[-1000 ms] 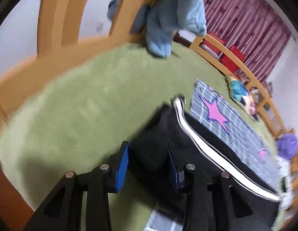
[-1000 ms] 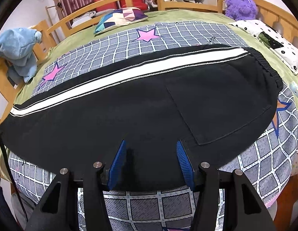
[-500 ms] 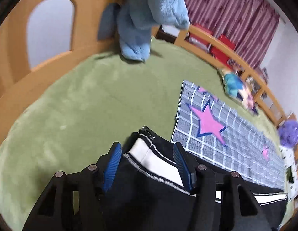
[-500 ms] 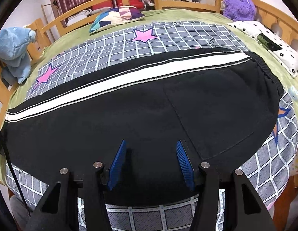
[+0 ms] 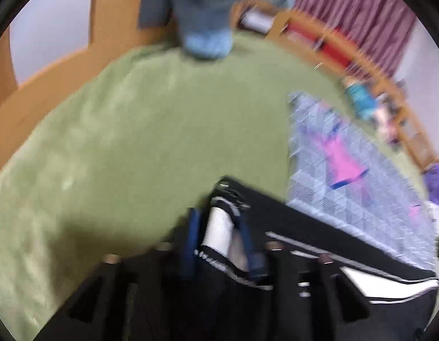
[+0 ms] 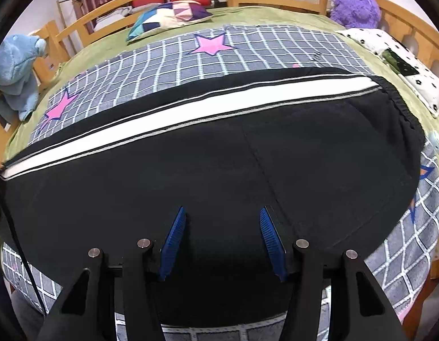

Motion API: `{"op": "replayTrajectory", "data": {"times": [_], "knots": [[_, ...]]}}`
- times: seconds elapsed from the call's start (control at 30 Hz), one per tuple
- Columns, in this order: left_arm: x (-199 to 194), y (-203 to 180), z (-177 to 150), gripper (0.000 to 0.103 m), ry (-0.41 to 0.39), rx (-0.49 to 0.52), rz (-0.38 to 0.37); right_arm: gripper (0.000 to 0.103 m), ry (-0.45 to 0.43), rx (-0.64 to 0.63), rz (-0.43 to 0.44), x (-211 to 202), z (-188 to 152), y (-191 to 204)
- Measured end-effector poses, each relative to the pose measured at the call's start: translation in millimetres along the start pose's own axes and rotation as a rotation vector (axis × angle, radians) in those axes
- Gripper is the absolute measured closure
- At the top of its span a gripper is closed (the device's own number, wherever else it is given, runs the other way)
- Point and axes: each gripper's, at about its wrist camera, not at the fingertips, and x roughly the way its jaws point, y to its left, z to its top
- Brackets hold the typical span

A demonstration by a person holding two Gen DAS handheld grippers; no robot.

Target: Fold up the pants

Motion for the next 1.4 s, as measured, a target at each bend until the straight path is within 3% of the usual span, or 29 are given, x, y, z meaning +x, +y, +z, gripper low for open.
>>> {"op": "replayTrajectory", "data": {"times": [0.13,0.23,0.5,0.6,0.67,0.73,0.93,1.07,1.13,1.23,1.4], "knots": [[-35.0,4.0,-6.7,0.052,-0.058,-0.032,-0.003,0.049,-0.018,-0.052,-0.004,-1.6,0.9,13.3],[-58.3,10.7,-16.3,0.050,-0.044,0.002,-0.020,0.046,-0.035,-0.067,0.001,-4.5,-0.1,22.2],[-124.1,66.4,-79.3,0.050,-0.071,-0.110,-0.128,0.036,-0.106,-0.144,-0.019,-22.0,-14.6,44.8],[-123.1,79.7,-101.1,0.049,-0.085,-0.163,-0.167,0.036,-0.117,-0.144,-0.002,-28.4,-22.0,45.6],[-110.9,82.6,-105.8,0.049,-0.028,-0.201,-0.163,0.036,-0.119,-0.127,0.021,-31.3,-25.9,43.7],[-99.1,89.6,-114.2,0.051,0.028,-0.259,-0.207,0.036,-0.131,-0.106,0.027,-34.6,-29.9,41.4],[-89.0,84.9,-110.5,0.050,-0.021,-0.249,-0.178,0.036,-0.138,-0.072,0.038,-40.3,-35.4,35.6],[-74.6,80.7,-104.5,0.052,-0.048,-0.280,-0.149,0.044,-0.140,-0.020,0.037,-40.4,-37.7,28.2],[-76.8,80.8,-104.1,0.066,-0.055,-0.296,-0.123,0.055,-0.118,0.000,0.040,-37.8,-38.2,26.9],[-89.5,78.5,-97.9,0.082,-0.047,-0.307,-0.143,0.071,-0.075,0.008,0.068,-35.1,-37.0,24.7],[-151.6,10.0,-77.4,0.084,-0.200,-0.081,-0.075,0.076,-0.061,-0.009,0.125,-38.6,-36.6,17.2]]}}
